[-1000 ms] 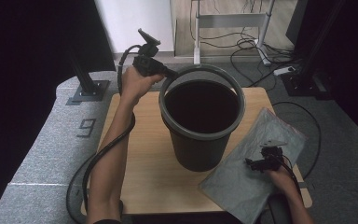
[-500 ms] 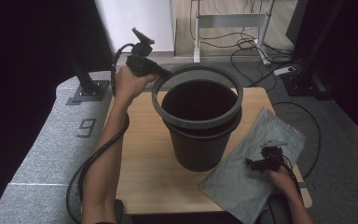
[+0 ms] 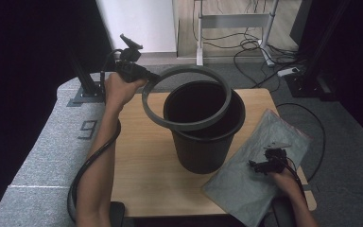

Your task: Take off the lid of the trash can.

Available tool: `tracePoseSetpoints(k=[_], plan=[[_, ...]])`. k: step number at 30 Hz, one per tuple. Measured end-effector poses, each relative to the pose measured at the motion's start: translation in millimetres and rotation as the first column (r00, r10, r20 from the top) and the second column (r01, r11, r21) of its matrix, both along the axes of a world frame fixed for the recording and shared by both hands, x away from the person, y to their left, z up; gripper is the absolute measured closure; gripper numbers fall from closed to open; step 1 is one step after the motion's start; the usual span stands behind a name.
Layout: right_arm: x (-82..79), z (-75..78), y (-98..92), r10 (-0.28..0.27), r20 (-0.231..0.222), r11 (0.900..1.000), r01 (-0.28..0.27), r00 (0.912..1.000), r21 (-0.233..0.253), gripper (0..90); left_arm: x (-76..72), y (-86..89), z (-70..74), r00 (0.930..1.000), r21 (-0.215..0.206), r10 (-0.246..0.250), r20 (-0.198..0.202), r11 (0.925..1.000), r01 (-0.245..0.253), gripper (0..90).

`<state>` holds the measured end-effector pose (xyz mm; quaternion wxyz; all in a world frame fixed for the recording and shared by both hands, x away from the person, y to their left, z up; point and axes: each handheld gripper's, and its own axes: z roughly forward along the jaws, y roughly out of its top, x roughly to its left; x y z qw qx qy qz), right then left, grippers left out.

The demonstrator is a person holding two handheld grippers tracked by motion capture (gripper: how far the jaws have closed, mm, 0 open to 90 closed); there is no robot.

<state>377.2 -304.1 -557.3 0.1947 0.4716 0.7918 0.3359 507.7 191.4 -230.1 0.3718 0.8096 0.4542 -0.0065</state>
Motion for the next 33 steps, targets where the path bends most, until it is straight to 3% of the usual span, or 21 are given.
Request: tracePoseSetpoints(k=[18,33], plan=[[0.0,0.0,0.0,0.0,0.001,1.0,0.0,1.0,-0.001,0.0,-13.1,41.2,-5.4,0.9986,0.013,0.053,0.01,0.9985,-0.053,79.5],[0.1,0.0,-0.1,0.001,0.002,1.0,-0.001,1.0,-0.001,0.0,-26.3,81.8,-13.7,0.9933,0.01,0.115,0.01,0.9933,-0.115,79.4]])
